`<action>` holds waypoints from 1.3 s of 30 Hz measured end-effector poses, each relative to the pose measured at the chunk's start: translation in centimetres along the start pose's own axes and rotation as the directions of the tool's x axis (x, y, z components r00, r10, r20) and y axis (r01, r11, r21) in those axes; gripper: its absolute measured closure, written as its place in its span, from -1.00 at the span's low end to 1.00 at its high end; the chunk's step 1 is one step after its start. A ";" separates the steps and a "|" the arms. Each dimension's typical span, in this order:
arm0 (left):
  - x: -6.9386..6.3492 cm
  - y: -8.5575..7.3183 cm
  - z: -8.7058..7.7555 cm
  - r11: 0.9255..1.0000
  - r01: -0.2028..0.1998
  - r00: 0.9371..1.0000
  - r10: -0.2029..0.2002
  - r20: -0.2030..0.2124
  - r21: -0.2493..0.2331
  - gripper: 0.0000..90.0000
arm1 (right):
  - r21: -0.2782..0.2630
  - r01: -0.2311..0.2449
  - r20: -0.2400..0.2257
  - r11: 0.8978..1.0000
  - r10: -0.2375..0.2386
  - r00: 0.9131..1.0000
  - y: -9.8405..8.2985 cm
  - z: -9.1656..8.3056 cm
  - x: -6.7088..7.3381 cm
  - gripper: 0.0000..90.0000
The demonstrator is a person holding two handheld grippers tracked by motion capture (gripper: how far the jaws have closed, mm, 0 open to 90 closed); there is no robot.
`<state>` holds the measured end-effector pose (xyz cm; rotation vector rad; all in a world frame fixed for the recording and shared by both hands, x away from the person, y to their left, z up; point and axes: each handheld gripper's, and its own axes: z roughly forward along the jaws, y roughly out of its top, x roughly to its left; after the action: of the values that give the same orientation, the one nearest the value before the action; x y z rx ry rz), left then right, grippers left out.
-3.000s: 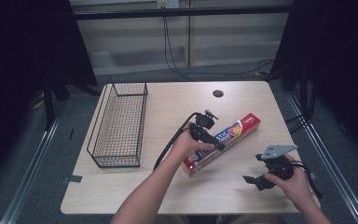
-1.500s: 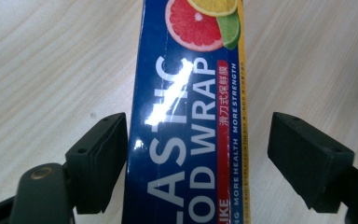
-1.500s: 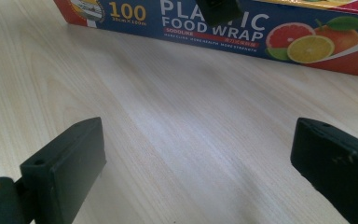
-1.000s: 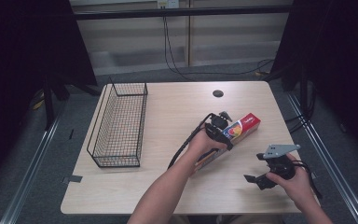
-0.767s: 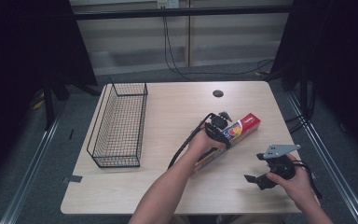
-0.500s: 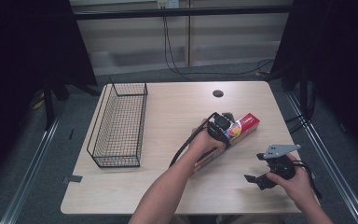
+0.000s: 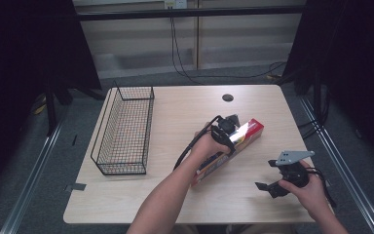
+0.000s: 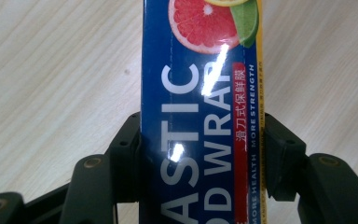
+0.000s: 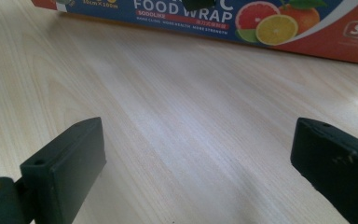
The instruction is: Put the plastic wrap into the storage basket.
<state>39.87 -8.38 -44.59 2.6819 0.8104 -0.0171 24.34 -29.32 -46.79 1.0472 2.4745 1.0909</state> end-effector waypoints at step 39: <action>2.5 -0.9 -4.9 0.992 0.130 0.991 -0.129 -0.033 0.007 -0.05 | -0.007 -0.002 0.002 1.000 0.002 1.000 0.1 0.0 0.0 -0.94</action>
<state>41.00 -4.76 -40.55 2.6398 0.9958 -0.0078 24.32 -29.28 -46.71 1.0482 2.4674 1.0974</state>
